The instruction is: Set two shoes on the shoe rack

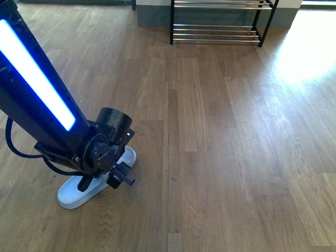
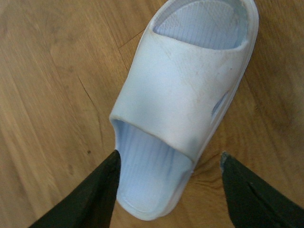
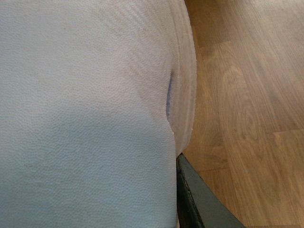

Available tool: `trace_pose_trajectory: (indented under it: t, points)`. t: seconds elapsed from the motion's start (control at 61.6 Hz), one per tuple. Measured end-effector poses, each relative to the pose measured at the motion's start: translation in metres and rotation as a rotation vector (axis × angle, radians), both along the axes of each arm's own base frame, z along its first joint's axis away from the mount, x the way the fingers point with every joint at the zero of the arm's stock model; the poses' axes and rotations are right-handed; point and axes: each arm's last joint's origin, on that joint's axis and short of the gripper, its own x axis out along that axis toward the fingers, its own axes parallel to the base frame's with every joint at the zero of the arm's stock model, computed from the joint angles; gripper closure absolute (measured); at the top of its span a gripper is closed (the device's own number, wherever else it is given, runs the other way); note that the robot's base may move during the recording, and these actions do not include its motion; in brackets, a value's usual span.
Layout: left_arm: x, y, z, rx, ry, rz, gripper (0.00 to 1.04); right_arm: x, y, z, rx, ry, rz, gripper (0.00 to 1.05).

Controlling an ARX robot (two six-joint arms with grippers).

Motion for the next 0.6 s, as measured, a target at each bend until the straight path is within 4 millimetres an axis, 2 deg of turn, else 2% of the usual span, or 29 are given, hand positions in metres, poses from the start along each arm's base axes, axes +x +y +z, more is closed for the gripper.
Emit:
trace_pose_trajectory:
  t: [0.032, 0.13, 0.276, 0.6]
  points:
    - [-0.001, 0.000, -0.001, 0.008, 0.013, -0.028, 0.28, 0.000, 0.000, 0.000, 0.000, 0.000, 0.000, 1.01]
    - [-0.010, -0.004, -0.004, 0.031, 0.076, -0.135, 0.08, 0.000, 0.000, 0.000, 0.000, 0.000, 0.000, 1.01]
    - [-0.022, -0.010, -0.010, 0.032, 0.105, -0.142, 0.09, 0.000, 0.000, 0.000, 0.000, 0.000, 0.000, 1.01]
    - [-0.034, 0.006, -0.026, -0.013, 0.109, 0.143, 0.09, 0.000, 0.000, 0.000, 0.000, 0.000, 0.000, 1.01]
